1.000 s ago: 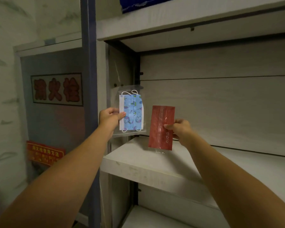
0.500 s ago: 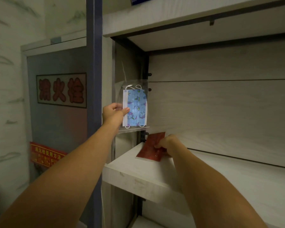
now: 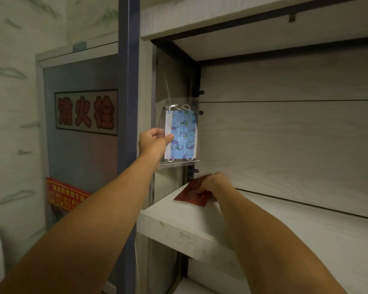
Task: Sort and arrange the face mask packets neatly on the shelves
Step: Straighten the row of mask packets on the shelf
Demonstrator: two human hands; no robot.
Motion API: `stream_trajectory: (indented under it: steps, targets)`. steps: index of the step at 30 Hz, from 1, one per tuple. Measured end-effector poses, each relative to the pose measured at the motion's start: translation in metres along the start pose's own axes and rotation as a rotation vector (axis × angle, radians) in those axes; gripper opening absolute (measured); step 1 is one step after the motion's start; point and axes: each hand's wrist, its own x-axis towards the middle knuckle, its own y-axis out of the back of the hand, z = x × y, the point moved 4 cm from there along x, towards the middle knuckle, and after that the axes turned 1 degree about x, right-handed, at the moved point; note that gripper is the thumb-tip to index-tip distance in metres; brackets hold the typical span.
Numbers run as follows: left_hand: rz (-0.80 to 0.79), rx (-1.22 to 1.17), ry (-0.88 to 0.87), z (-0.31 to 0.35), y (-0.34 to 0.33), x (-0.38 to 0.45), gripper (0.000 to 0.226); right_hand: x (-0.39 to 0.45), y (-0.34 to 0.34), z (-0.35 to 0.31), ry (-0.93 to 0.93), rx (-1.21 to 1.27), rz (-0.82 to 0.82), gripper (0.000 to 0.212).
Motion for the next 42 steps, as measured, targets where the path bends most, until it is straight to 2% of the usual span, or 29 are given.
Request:
stream_trajectory:
  steps: [9, 16, 22, 27, 32, 38, 42]
  targets:
    - [-0.003, 0.014, 0.033, -0.005, 0.001, 0.002, 0.021, -0.003, -0.003, 0.007, 0.031, -0.044, 0.059, 0.047]
    - [-0.019, 0.006, 0.031, 0.002, 0.000, -0.009, 0.013, -0.014, -0.011, 0.006, 0.033, -0.043, 0.074, 0.038]
    - [-0.039, -0.017, 0.021, 0.007, 0.005, -0.014, 0.017, -0.021, -0.015, 0.006, 0.034, -0.064, 0.118, 0.048]
    - [-0.049, -0.017, 0.033, 0.007, 0.006, -0.013, 0.022, -0.026, 0.001, 0.008, 0.127, -0.096, 0.162, 0.051]
    - [-0.071, -0.014, 0.054, 0.001, 0.002, -0.015, 0.024, -0.040, 0.041, 0.022, 0.304, -0.129, 0.285, 0.042]
    - [-0.217, -0.032, 0.142, -0.005, -0.022, -0.034, 0.017, -0.072, 0.082, 0.061, 0.394, -0.165, 0.370, 0.040]
    - [-0.344, -0.076, 0.178, -0.003, -0.043, -0.062, 0.013, -0.093, 0.101, 0.087, 0.386, -0.177, 0.428, 0.036]
